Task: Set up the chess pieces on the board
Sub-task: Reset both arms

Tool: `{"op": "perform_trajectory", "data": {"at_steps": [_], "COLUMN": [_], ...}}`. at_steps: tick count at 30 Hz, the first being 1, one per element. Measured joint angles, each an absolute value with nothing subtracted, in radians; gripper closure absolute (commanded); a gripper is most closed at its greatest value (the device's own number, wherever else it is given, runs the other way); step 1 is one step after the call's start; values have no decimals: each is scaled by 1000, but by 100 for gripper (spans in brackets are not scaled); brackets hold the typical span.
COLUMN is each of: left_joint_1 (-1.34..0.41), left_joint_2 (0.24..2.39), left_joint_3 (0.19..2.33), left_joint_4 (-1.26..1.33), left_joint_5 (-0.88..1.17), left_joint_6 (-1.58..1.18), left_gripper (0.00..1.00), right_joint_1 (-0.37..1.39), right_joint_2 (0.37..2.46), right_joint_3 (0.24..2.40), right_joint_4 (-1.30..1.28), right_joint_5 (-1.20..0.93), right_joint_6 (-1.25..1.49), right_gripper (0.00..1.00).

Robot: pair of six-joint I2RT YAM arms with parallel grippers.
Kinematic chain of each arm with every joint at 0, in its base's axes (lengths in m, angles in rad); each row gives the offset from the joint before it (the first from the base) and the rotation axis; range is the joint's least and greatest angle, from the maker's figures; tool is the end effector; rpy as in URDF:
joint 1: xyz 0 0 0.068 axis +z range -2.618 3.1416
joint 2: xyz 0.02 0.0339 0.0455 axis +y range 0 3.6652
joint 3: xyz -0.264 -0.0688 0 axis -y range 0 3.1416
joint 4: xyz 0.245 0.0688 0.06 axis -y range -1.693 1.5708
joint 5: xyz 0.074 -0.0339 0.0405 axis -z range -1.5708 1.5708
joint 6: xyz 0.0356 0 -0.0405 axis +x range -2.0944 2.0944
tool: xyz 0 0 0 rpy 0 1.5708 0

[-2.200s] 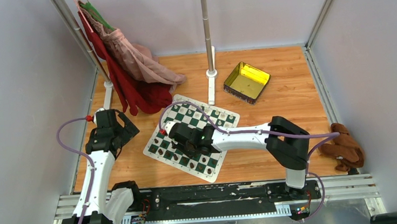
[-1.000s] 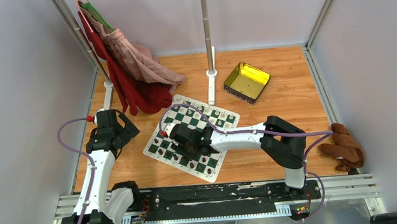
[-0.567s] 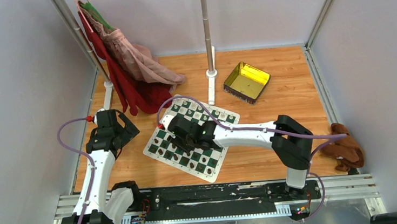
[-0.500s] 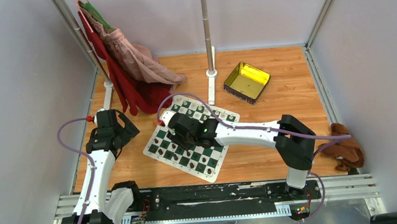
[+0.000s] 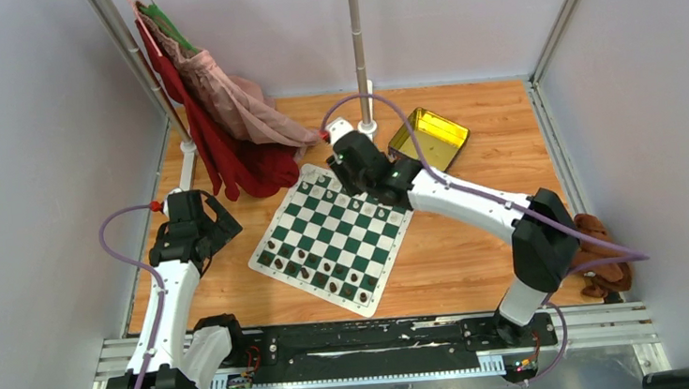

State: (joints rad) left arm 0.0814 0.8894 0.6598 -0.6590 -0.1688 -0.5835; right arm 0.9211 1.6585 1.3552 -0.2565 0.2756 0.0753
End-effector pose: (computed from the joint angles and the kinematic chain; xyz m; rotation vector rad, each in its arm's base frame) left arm 0.1737 0.0202 0.2365 -0.8660 2.2835 -0.0152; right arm 0.2416 0.3020 0.3031 -0.7201 1.9958 0.3018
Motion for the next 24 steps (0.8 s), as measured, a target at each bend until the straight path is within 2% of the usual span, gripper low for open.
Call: {"op": "perform_trajectory", "data": {"at_steps": [13,24], "left_joint_1": [81,81], "left_joint_2": [908,965], "left_joint_3": [661,736], "left_joint_4": [-659,-655], "left_joint_5": [-180,-222], "left_joint_6": [-582,-541], "left_gripper": [0,0], "right_joint_1": [617,473], "right_joint_2": [1652,1652], "right_joint_3": [1348,1273], "right_joint_4": [-258,-231], "right_joint_5": [326,288], "right_joint_6": [115,112], "right_gripper": [61,60]}}
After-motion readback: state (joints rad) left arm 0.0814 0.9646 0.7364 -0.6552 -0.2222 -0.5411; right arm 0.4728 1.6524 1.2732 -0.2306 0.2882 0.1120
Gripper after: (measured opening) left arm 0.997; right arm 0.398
